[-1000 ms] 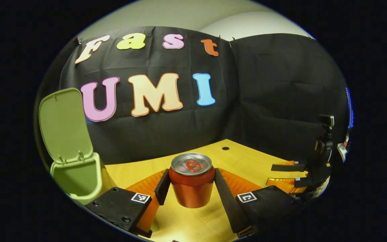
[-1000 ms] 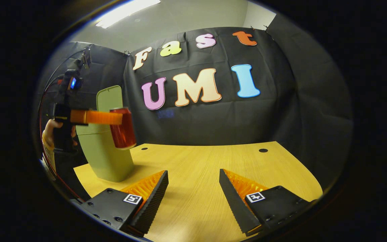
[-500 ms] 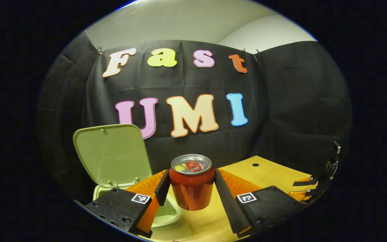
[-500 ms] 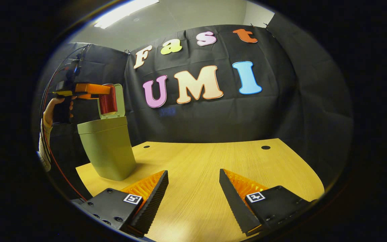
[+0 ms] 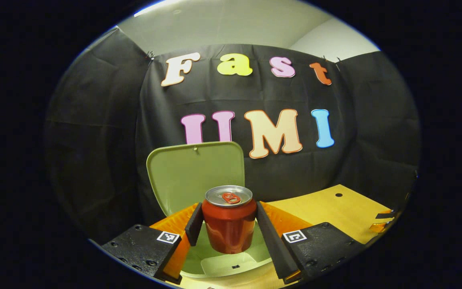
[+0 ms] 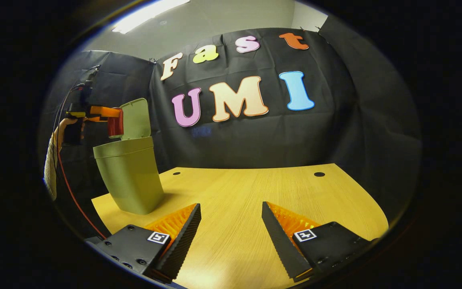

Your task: Press the lid of the desktop garbage bin to open it, pick up the crumpled paper on the desktop and throw it into the bin, then pick up the pop can on the desktop and drop it into the bin, and finally close the garbage bin lid.

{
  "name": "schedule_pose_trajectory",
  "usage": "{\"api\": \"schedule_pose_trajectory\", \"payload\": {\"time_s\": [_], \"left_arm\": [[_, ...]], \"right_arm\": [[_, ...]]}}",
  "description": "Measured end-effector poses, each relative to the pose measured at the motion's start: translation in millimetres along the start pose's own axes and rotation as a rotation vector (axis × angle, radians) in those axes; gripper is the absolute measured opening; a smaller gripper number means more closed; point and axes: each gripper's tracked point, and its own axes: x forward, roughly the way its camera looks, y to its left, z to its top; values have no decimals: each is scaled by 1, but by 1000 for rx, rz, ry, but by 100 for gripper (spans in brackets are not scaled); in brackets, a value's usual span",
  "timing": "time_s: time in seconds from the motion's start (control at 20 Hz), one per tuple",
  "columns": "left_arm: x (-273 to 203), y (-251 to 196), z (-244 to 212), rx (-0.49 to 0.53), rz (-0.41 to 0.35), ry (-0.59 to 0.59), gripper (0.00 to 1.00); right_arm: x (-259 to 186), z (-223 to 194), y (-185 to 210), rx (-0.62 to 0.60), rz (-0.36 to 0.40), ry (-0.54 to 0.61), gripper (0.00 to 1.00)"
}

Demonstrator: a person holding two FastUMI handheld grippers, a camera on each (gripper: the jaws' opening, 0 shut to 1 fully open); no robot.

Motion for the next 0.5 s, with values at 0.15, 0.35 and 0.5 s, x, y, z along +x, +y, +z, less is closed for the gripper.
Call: {"api": "schedule_pose_trajectory", "payload": {"time_s": [0.15,0.35,0.5], "left_arm": [[7,12,-18,-31,10,45,79],[8,23,-16,-24,43,36,79],[7,28,-7,2,67,21,79]], "right_arm": [[1,0,-2,-6,0,3,96],[0,1,-4,-2,-4,3,96],[1,-2,-3,2,-6,13,96]]}}
